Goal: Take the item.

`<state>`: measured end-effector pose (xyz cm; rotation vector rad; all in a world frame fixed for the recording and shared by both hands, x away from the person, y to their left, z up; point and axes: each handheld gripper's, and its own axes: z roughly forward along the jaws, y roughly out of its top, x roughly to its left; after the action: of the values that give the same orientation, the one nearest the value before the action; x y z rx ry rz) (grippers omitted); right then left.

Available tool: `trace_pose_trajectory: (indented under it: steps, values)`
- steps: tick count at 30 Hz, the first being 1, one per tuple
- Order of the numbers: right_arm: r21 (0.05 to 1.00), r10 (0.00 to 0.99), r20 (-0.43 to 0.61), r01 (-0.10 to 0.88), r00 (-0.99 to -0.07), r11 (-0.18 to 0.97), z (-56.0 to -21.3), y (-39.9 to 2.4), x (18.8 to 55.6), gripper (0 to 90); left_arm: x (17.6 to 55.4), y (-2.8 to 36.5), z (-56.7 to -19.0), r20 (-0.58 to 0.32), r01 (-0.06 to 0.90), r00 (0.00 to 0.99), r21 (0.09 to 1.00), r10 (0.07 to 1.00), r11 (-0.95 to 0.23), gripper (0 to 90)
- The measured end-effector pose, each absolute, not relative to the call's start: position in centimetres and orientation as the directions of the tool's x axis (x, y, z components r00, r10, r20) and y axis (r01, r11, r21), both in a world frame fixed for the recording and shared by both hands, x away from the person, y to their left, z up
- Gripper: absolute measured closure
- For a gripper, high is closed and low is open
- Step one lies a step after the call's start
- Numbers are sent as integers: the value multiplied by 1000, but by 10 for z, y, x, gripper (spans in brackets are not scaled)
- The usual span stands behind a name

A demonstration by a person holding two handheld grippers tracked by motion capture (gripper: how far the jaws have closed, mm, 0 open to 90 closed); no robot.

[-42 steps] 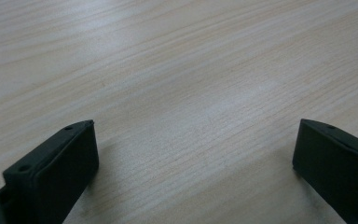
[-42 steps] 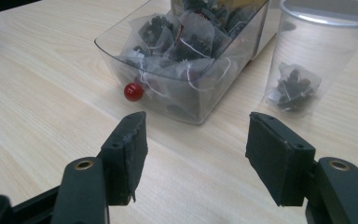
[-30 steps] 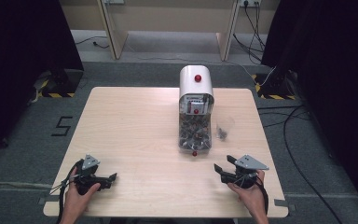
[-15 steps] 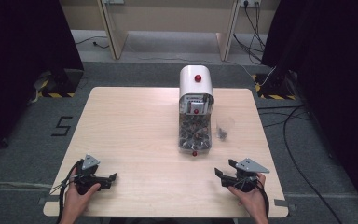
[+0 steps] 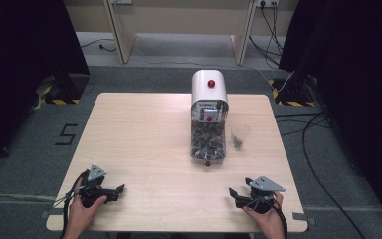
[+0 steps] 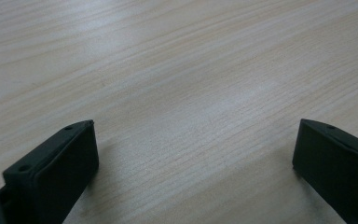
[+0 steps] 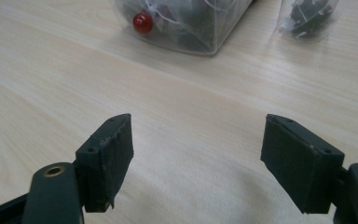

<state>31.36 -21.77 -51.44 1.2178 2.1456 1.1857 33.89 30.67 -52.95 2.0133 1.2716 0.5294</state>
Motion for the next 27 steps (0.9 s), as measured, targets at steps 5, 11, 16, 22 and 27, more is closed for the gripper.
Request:
trace_pose_trajectory:
  steps: [5,11,16,22,27]
  values:
    - [817,839,51,506,-542,277,-515,-216,308,260,339,307,-530,-21,618,438,733,899,-284,0]
    - [812,836,41,506,-548,292,-517,-214,300,261,339,307,-530,-21,619,438,733,899,-284,0]
    - [807,840,30,508,-542,299,-519,-214,297,262,339,307,-530,-21,618,438,733,899,-284,0]
    - [793,845,4,516,-535,323,-521,-216,287,262,339,307,-529,-19,619,439,732,898,-287,0]
    - [783,848,-6,526,-530,334,-523,-218,279,261,339,307,-529,-20,618,439,732,898,-287,0]
